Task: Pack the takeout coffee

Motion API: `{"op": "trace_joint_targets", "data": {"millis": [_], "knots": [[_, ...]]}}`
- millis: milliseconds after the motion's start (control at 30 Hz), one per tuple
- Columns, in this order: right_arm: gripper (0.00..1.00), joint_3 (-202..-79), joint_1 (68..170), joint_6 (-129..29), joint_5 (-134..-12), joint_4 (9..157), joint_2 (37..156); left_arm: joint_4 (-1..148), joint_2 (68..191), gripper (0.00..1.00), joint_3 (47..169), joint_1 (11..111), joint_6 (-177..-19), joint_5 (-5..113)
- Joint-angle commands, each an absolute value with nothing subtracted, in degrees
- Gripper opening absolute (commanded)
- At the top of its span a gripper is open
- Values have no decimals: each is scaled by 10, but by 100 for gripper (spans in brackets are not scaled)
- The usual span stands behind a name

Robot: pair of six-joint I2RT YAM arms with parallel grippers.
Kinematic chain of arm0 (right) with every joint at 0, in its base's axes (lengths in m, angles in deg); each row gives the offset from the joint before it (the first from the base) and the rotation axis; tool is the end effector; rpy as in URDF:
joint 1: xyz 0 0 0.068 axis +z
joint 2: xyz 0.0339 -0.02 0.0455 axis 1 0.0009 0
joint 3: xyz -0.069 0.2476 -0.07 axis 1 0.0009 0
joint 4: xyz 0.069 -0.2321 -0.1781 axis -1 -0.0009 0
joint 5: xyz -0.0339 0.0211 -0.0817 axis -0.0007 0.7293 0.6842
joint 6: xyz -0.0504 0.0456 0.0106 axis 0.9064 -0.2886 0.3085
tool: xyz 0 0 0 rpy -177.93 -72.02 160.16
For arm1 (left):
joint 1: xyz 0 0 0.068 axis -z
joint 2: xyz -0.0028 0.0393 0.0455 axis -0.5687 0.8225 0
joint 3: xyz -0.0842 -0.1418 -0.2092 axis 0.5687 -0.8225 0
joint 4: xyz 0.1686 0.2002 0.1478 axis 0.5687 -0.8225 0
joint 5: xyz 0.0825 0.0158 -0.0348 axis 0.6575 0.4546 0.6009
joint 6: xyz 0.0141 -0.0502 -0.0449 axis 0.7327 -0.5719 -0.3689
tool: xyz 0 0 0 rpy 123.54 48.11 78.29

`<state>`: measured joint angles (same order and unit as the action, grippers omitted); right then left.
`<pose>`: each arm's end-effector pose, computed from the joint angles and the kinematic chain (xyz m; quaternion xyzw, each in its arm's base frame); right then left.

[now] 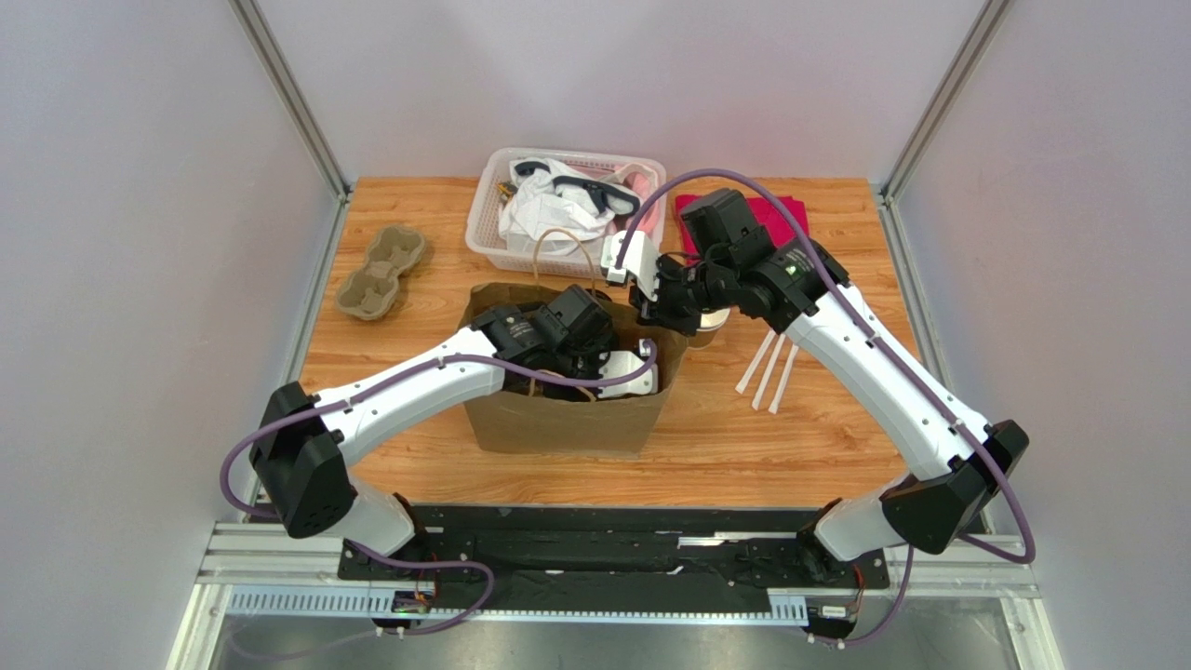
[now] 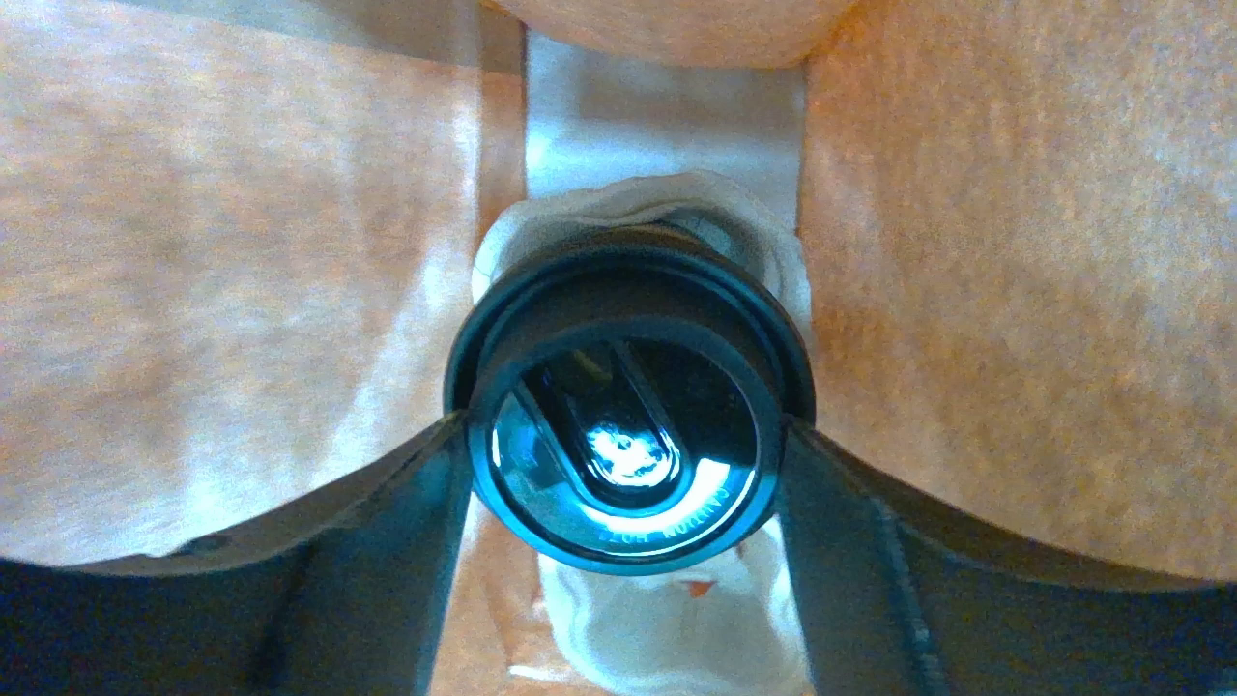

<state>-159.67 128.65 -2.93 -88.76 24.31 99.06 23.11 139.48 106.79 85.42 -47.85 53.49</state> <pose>0.2530 0.2314 0.3908 -0.6389 0.6582 0.1873 0.3514 0.2145 -0.2763 0.2434 0.6946 0.6753 -0.1009 0.2264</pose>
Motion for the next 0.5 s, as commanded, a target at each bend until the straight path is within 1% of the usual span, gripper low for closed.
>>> {"op": "trace_joint_targets", "data": {"millis": [0,267,467], "knots": [[0,-1618,1279,-14,-903,236,994,225,1378,87,1106,848,-493,511],[0,-1618,1270,-6,-908,234,995,216,1350,93,1129,841,-506,502],[0,-1616,1268,-3,-911,233,994,207,1325,95,1145,835,-520,496]]}}
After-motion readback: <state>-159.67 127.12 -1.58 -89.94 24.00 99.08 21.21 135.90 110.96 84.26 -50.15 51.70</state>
